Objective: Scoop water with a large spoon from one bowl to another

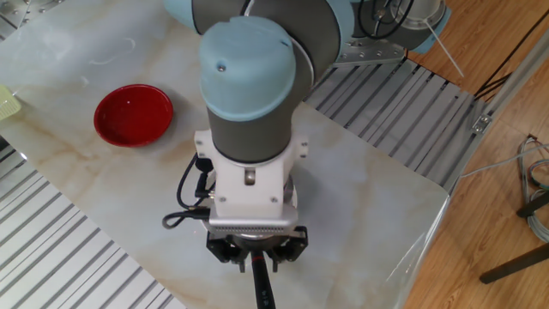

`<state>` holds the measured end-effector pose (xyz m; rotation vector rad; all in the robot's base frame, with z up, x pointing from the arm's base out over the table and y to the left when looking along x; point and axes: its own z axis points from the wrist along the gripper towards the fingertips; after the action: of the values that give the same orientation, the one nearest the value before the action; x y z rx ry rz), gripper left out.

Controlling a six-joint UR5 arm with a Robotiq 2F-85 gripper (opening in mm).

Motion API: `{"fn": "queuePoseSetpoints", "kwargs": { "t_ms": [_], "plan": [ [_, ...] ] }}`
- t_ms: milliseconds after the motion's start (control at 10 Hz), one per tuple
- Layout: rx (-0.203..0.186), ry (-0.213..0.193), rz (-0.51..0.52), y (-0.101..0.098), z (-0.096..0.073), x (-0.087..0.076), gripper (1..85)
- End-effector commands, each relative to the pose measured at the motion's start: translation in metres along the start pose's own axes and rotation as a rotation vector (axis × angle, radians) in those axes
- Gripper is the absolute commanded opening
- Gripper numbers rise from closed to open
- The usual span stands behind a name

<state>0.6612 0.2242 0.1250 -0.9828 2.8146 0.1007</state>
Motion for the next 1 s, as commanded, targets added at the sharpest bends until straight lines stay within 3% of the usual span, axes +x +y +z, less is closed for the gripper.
{"fn": "queuePoseSetpoints", "kwargs": {
  "t_ms": [0,300,400,900],
  "plan": [
    [0.0,-0.005,-0.014,0.0,0.001,-0.002,48.7],
    [-0.015,-0.035,-0.014,0.004,0.001,-0.01,49.3],
    [-0.002,-0.038,-0.018,0.001,0.002,-0.011,49.3],
    [-0.003,-0.079,-0.035,0.005,0.023,-0.021,48.7]
  ]
}}
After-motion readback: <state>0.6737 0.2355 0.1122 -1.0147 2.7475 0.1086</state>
